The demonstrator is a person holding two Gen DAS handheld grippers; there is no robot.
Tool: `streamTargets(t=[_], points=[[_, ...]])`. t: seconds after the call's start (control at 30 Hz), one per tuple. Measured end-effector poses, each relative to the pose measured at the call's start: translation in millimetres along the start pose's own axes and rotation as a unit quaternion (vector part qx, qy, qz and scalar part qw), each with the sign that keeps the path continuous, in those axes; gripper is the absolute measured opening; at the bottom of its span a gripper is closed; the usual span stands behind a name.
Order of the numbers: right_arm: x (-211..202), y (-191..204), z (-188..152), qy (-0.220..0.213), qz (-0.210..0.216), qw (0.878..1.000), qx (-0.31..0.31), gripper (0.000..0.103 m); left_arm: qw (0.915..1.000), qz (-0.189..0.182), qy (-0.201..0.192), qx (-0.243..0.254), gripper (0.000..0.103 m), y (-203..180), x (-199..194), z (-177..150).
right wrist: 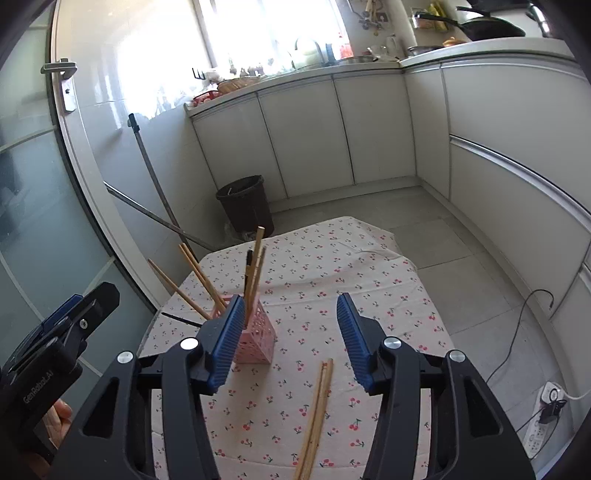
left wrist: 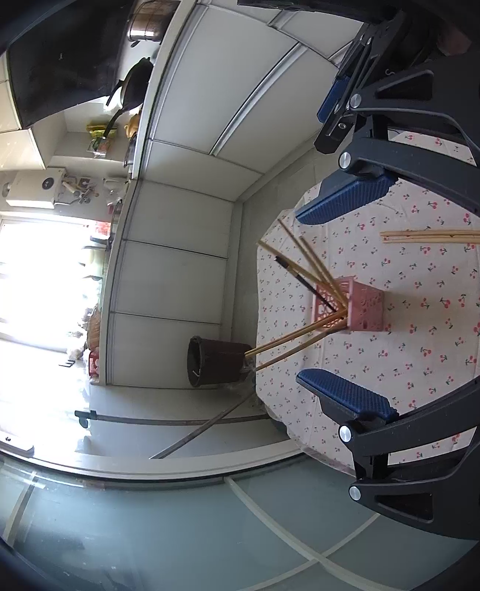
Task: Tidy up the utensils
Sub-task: 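Lower the chopsticks into the pink basket and open both grippers, then move the open left gripper back over the last two wooden chopsticks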
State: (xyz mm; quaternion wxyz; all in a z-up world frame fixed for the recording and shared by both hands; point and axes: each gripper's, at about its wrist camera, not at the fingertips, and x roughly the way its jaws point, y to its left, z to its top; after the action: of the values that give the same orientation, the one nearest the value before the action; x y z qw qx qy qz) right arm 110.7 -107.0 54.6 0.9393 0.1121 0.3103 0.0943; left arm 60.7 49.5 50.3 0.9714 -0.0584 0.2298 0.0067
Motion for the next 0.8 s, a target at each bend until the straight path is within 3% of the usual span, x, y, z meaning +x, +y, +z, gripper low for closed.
streamTargets(t=[0.27, 0.33, 0.43, 0.8], points=[[-5.3, -13.0, -15.1, 0.002, -0.033, 0.999, 0.007, 0.063, 0.9998, -0.002, 0.016, 0.014, 0.092, -8.0, 0.1, -17.3], [-6.0, -15.4, -18.5, 0.002, -0.040, 0.999, 0.008, 0.070, 0.9997, 0.000, 0.018, 0.017, 0.095, -10.3, 0.2, -21.2], [-7.5, -21.3, -23.4, -0.001, -0.052, 0.998, 0.018, 0.079, 0.9995, 0.000, 0.027, 0.019, 0.096, -10.9, 1.7, -25.1], [-0.7, -40.2, -33.6, 0.027, -0.070, 0.996, 0.045, 0.095, 0.9976, 0.000, 0.061, 0.032, 0.096, -15.5, 14.5, -35.2]])
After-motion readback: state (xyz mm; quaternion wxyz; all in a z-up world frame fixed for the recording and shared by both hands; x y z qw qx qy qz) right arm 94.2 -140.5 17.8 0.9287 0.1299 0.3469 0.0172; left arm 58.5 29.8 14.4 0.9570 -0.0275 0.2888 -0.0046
